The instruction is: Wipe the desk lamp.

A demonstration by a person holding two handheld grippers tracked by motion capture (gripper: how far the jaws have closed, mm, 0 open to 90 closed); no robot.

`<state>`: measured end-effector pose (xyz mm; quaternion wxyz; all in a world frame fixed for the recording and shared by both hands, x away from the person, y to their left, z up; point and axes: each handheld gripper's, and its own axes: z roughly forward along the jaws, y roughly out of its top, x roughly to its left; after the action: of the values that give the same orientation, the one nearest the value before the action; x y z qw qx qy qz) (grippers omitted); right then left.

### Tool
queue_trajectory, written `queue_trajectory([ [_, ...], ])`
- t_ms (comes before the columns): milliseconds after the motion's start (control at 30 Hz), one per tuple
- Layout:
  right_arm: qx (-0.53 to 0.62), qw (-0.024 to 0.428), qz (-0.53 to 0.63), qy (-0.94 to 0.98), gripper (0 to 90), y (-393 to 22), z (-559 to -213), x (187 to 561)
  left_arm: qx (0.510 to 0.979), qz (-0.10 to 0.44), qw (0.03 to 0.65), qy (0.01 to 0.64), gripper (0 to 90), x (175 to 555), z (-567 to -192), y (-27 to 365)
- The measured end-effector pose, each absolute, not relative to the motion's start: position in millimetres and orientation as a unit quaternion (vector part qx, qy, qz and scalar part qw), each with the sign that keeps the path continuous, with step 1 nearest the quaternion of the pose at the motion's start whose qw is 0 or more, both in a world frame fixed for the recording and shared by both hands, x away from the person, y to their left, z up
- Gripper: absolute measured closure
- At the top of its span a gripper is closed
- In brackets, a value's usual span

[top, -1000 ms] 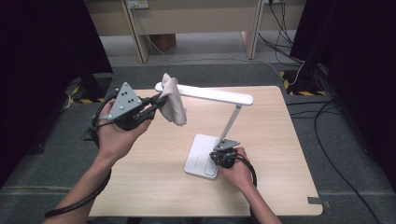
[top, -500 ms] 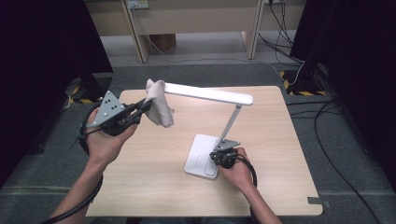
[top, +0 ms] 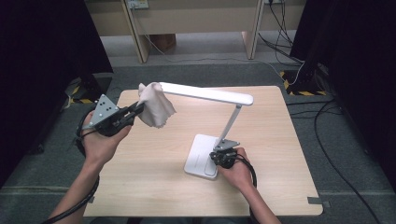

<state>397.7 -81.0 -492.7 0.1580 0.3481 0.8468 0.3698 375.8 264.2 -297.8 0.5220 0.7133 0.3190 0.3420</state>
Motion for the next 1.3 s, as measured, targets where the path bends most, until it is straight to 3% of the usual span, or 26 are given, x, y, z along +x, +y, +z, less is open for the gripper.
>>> queue_trajectory([
  [400,0.343,0.159,0.367,0.85,88.0,-80.6,-492.2,398.4,0.717,0.347,0.5,0.341,84.6,377.4,-312.7,282.3],
  [800,0.343,0.158,0.365,0.851,88.0,-80.4,-491.9,398.5,0.741,0.328,0.503,0.3,84.6,391.6,-307.3,235.8],
  [1300,0.344,0.157,0.367,0.85,88.1,-80.7,-492.1,398.1,0.758,0.336,0.487,0.276,84.5,405.4,-295.0,211.6],
])
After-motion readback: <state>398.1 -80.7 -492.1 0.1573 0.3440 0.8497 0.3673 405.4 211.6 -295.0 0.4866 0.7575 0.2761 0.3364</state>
